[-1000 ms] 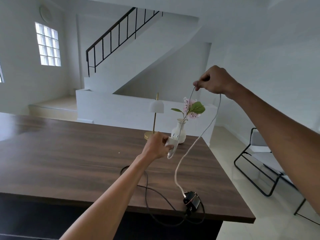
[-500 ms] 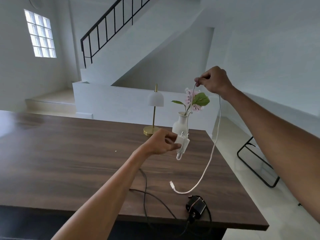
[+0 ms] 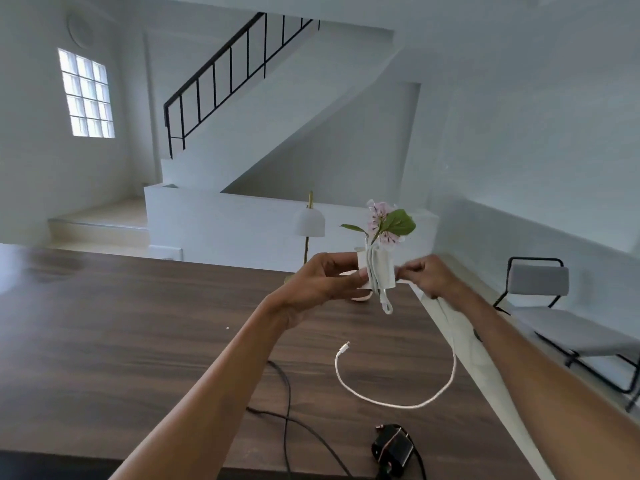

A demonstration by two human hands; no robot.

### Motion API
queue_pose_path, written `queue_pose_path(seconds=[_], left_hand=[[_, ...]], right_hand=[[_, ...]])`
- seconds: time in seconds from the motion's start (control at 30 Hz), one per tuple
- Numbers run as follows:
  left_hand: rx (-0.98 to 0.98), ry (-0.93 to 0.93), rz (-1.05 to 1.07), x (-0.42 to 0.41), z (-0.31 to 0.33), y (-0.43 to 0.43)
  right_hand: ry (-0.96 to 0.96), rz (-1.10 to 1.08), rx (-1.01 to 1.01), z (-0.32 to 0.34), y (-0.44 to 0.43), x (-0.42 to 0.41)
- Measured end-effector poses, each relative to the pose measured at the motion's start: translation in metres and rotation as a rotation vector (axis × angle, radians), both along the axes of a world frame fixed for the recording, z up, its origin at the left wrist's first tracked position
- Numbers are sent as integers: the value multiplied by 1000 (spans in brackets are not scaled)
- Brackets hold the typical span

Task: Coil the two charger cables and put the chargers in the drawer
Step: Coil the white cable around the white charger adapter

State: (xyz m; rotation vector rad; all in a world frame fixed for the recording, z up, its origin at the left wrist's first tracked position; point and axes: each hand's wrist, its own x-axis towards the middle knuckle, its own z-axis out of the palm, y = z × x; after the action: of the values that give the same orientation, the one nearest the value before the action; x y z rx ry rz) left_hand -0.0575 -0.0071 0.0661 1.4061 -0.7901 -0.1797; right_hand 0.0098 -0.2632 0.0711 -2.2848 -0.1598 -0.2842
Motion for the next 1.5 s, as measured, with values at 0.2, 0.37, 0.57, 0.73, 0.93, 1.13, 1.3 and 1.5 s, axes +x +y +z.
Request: queue_pose_path(seconds=[0.2,0.37,0.57,0.73,0.93,1.13,1.3,1.5], left_hand=[[-173,63,146,1,-6,-1],[-248,147,276,-1,-6,-7],[-224,221,443,0,0,-1],[-205,256,565,-4,1,-9],[-159,263,808,1,-7,-25],[149,-54,924,-11,0,-32],[403,-216,915,-24,4,-25],[399,-298,760,-48,6,-22]], right_hand=[[262,111,69,-62,5,-38],[422,237,217,-85,11,-66],[456,343,235,-80,19,-105],[402,339,109,-50,21,-135],[90,367,-186,2,36,-174],[-191,129,-383,71,38,-180],[-312,47,-482,128,40,-176],[-428,13,-540,172,46,-161]])
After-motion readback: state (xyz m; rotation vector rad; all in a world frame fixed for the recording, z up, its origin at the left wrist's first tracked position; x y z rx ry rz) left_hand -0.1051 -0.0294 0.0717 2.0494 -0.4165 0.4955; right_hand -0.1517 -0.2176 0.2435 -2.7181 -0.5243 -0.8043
